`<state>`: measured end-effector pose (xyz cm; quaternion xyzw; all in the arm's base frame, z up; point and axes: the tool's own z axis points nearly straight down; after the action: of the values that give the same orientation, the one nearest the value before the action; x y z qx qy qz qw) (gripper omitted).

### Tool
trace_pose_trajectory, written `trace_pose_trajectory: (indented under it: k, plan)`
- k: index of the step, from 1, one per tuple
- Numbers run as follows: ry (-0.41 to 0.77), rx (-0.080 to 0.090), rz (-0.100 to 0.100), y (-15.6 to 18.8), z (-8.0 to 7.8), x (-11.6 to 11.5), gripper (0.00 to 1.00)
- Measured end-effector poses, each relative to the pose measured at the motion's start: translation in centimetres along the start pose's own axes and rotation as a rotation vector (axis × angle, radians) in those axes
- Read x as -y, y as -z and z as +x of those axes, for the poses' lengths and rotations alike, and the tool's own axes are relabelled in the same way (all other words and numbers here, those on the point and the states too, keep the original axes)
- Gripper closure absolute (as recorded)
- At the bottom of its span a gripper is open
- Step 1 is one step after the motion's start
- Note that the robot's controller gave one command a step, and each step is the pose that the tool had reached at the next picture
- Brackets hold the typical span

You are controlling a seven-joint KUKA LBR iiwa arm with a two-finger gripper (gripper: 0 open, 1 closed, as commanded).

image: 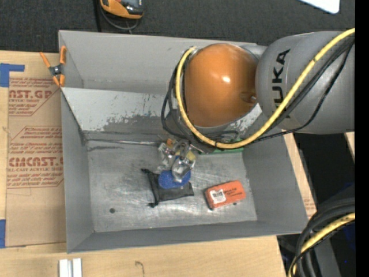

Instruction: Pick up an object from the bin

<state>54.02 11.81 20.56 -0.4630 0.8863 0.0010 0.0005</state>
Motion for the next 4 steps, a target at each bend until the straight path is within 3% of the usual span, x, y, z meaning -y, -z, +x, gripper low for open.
trace_pose_trajectory:
  k: [1, 2, 3, 4]
  plan:
    - [0.028, 0.004, 0.003, 1.2, -0.3, -0.2, 1.0]
    - [-0.02, 0.0, 0.0, -1.5, 0.3, -0.7, 0.0]
    - [-0.021, 0.001, 0.0, -1.4, 0.3, -0.7, 0.0]
    - [0.037, 0.006, 0.006, -5.0, 0.4, -1.0, 0.0]
